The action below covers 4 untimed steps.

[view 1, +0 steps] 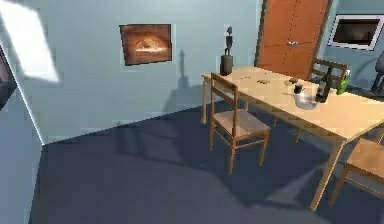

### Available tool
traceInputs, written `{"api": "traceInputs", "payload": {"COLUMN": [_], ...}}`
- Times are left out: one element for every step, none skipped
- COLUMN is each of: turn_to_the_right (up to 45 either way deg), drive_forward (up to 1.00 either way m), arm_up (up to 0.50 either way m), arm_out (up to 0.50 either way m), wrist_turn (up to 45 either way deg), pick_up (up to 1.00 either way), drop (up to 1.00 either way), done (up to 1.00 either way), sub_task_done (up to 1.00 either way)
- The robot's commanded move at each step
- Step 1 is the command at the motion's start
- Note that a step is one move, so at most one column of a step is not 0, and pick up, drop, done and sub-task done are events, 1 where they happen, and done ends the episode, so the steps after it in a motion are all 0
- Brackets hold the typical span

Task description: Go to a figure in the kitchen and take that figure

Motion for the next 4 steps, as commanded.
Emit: {"api": "traceInputs", "payload": {"turn_to_the_right": [45.0,45.0,45.0,9.0], "drive_forward": [0.0,0.0,0.0,0.0], "arm_up": [0.0,0.0,0.0,0.0], "arm_out": [0.0,0.0,0.0,0.0], "wrist_turn": [0.0,0.0,0.0,0.0], "pick_up": [0.0,0.0,0.0,0.0], "drop": [0.0,0.0,0.0,0.0], "done": [0.0,0.0,0.0,0.0], "sub_task_done": [0.0,0.0,0.0,0.0]}}
